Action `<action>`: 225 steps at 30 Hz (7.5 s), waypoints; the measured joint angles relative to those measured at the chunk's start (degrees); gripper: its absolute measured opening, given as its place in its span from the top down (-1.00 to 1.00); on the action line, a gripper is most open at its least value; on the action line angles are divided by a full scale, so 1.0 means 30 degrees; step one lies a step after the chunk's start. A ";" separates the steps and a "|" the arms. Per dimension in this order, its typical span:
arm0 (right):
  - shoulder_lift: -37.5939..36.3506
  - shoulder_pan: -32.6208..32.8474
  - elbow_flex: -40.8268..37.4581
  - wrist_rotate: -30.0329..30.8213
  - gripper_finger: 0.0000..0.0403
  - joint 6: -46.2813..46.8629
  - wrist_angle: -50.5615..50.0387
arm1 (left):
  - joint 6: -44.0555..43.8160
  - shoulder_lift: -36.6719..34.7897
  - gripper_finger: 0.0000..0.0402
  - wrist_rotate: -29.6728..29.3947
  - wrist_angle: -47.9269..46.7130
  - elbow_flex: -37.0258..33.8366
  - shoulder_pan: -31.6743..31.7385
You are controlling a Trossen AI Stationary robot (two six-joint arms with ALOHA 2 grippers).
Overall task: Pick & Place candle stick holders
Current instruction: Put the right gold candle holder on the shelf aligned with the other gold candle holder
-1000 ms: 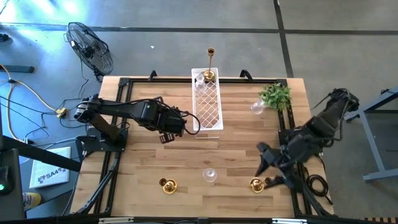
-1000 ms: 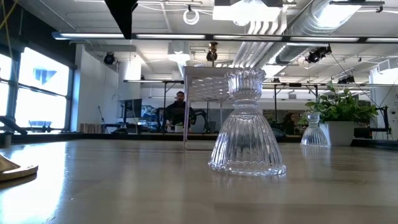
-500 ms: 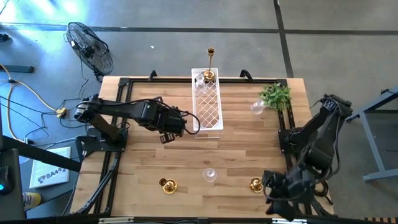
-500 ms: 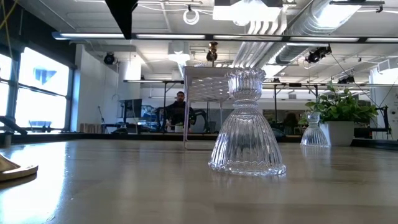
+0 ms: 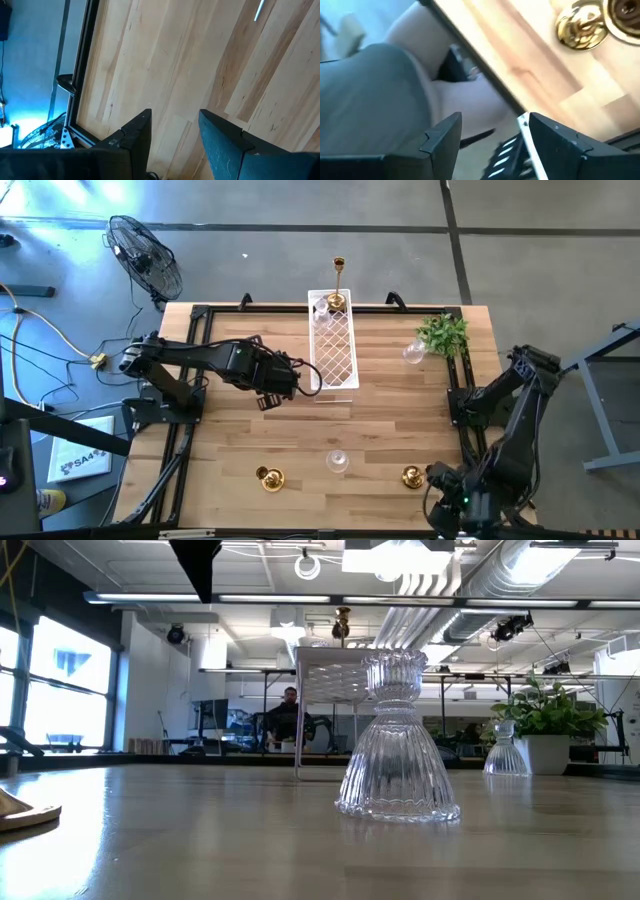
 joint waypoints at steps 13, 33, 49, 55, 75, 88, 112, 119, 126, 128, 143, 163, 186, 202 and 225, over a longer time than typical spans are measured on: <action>0.4663 0.1583 -0.0840 0.4253 -0.13 -0.1190 -0.1870 | 0.0131 0.0000 0.22 -0.0051 0.0002 0.0000 0.0000; 0.5490 0.1950 0.0578 0.5153 -0.04 0.0137 -0.5830 | 0.0109 0.0000 0.22 0.0005 0.0177 0.0000 0.0000; 0.5446 0.2349 0.1122 0.3458 0.10 0.0270 -0.6564 | 0.0073 0.0000 0.22 0.0015 0.0184 0.0000 0.0000; 0.5417 0.3516 0.1102 0.6431 0.17 0.1576 -0.6637 | 0.0005 0.0000 0.22 0.0020 0.0177 0.0000 0.0000; 0.6467 0.5272 0.0977 0.9330 0.34 0.4449 -0.7364 | -0.0321 0.0000 0.22 0.0087 0.0170 0.0000 -0.0006; 0.7057 0.4470 0.0976 0.9928 0.31 0.4147 -0.7702 | -0.0336 0.0000 0.22 0.0073 0.0170 0.0000 -0.0007; 0.7057 0.2219 0.0981 1.0505 -0.22 0.1742 -1.0048 | -0.0356 0.0000 0.22 0.0058 0.0177 0.0000 -0.0007; 0.7049 0.1825 0.0984 1.1228 -0.22 0.1707 -1.1491 | -0.0350 0.0000 0.22 0.0058 0.0177 0.0000 -0.0007; 0.7042 0.1273 0.0984 1.0982 -0.08 0.1255 -1.1494 | -0.0335 0.0000 0.22 0.0056 0.0177 -0.0002 -0.0002; 0.7036 0.1183 0.0984 1.0919 0.03 0.0978 -1.1483 | -0.0335 0.0000 0.22 0.0055 0.0177 -0.0003 -0.0005; 0.7024 0.0998 0.0984 0.9942 0.92 0.0475 -1.1523 | -0.0350 0.0000 0.22 0.0051 0.0184 -0.0007 -0.0006; 0.4122 -0.2506 0.0984 1.7287 0.93 -0.6287 -1.1491 | -0.1000 0.0000 0.22 0.1444 0.0651 -0.0007 0.0000; -0.7337 -1.1196 0.0984 1.9198 0.93 -2.9508 -0.0343 | -0.0599 0.0000 0.22 0.0993 0.0447 -0.0007 0.0000; -0.6063 -2.3866 0.0984 0.2170 0.93 -3.6773 0.8317 | 0.0134 0.0000 0.22 0.0951 0.0429 -0.0007 0.0000; -0.1454 -2.8809 0.0984 -0.3642 0.93 -3.6217 0.9248 | 0.0692 0.0000 0.22 -0.0066 0.0534 -0.0007 0.0000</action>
